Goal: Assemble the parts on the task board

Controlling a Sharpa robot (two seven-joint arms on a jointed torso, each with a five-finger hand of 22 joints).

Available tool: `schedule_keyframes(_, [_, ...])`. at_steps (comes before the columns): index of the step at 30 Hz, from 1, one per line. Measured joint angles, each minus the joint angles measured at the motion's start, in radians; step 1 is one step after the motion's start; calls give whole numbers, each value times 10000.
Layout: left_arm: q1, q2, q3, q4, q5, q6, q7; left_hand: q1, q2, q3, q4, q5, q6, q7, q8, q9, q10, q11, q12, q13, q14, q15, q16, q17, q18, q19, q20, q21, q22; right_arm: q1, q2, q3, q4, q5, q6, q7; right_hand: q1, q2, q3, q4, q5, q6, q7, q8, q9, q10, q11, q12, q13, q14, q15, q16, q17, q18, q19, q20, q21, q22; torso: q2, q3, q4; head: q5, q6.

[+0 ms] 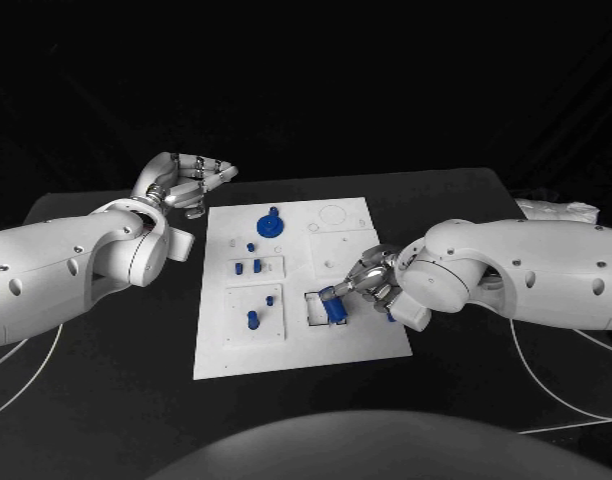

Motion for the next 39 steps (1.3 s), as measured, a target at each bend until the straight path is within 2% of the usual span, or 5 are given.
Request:
schedule_keyframes(17, [0, -17, -1, 13, -10, 12, -15, 0, 0, 0, 0, 0, 0, 0, 0, 0, 0, 0, 0, 0, 0, 0, 0, 0, -1, 0, 0, 0, -2, -163, 362, 1, -204, 235, -265, -425, -155, -21, 165, -110, -58, -1, -1, -97, 0, -1, 1, 0, 0, -1, 1, 0, 7, -1, -37, -37, 0, -2, 6, 0, 6, 42, 0])
schedule_keyframes(24, [0, -43, 0, 52, -15, 12, -18, 0, 0, 0, 0, 0, 0, 0, 0, 0, 0, 0, 0, 0, 0, 0, 0, 1, -1, 0, 0, 0, -2, -167, 418, 8, -240, 253, -367, -466, -280, 41, 252, -110, -307, 53, 52, -213, -68, 1, 3, 0, 0, -1, 1, 0, 6, -1, -37, -36, 0, -4, 9, -2, 0, 47, 0])
schedule_keyframes(28, [0, -67, 0, 56, -19, 12, -25, 0, 0, 0, 0, 0, 0, 0, 0, 0, 0, 0, 0, 0, 0, 0, 0, 1, 0, 0, 0, 1, -2, -166, 452, 13, -271, 259, -390, -475, -435, -35, 602, -432, -576, 102, 42, -327, -116, 9, 11, 0, 0, -1, 1, 0, 6, 0, -37, -36, 0, -4, 3, -2, -11, 48, 0])
schedule_keyframes(39, [0, -79, -1, 54, -29, 12, -47, 39, 39, 0, 0, 0, 0, 0, 0, 0, 0, 0, 0, 0, 0, 0, 0, -26, -1, 0, 0, 1, -3, -160, 565, 16, -369, 265, -436, -484, -578, -103, 811, -566, -752, 220, 29, -441, -173, 21, 24, 0, -1, -1, 2, 0, 5, -1, -37, -36, 0, -5, 0, -2, -1, 40, 0])
